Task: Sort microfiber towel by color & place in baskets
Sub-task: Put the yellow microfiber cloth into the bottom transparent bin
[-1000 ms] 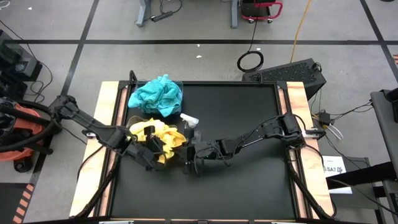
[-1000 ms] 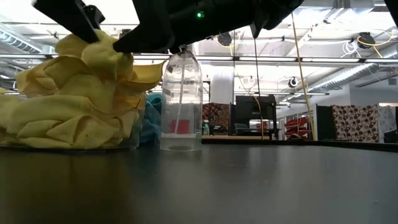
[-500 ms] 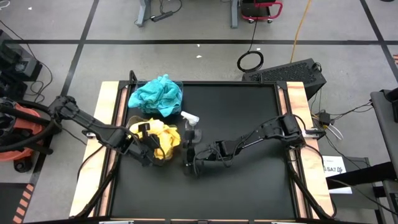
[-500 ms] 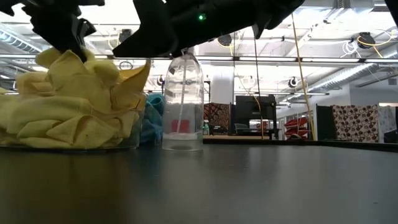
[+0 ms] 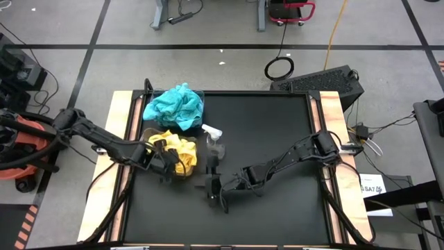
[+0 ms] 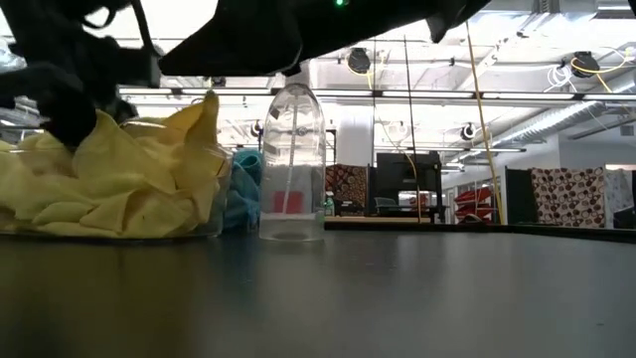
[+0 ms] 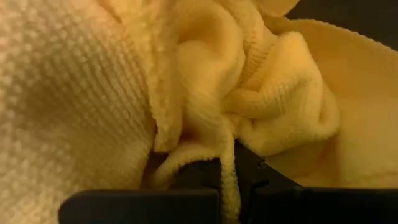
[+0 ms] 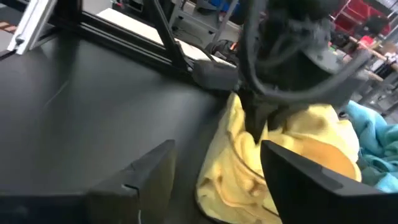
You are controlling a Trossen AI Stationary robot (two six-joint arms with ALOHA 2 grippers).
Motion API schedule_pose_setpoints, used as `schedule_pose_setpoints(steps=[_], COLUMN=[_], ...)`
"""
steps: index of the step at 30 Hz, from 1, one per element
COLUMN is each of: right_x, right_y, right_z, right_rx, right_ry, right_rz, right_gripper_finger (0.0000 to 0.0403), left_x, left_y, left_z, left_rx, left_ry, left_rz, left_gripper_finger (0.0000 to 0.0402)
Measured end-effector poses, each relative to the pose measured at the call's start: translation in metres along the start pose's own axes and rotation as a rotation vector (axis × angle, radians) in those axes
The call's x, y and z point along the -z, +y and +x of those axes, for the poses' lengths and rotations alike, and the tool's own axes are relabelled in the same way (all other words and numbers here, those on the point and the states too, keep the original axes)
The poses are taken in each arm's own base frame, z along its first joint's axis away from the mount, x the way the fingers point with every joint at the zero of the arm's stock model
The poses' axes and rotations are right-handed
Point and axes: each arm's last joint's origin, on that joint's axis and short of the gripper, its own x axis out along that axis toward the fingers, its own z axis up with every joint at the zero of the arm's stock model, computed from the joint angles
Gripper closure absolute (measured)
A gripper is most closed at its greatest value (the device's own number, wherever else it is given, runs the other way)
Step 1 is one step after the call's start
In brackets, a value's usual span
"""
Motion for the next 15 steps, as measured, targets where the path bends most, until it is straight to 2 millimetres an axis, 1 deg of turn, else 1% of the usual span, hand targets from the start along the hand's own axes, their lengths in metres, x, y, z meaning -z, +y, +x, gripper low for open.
schedule_pose_setpoints(steps=[4,9,12,15], right_x=[-0.004,-0.007,-0.013,-0.023], right_y=[0.012,0.026,0.032,0.033], right_z=[-0.006,-0.014,-0.021,-0.032], right_rx=[0.039,0.091,0.113,0.131], right_ry=[0.010,0.034,0.043,0.051], right_rz=[-0.041,-0.101,-0.126,-0.145], right_gripper_finger=[0.0167,0.0173,0.0176,0.0177], left_x=[0.004,0.001,-0.004,-0.012], left_y=[0.005,0.004,0.003,0.001], left_z=[0.009,0.007,0.001,-0.006], left_rx=[0.005,0.015,0.036,0.056], left_ry=[0.022,0.014,0.008,-0.020], left_rz=[-0.023,-0.014,-0.002,0.012], left_gripper_finger=[0.0393,0.0386,0.0359,0.0311])
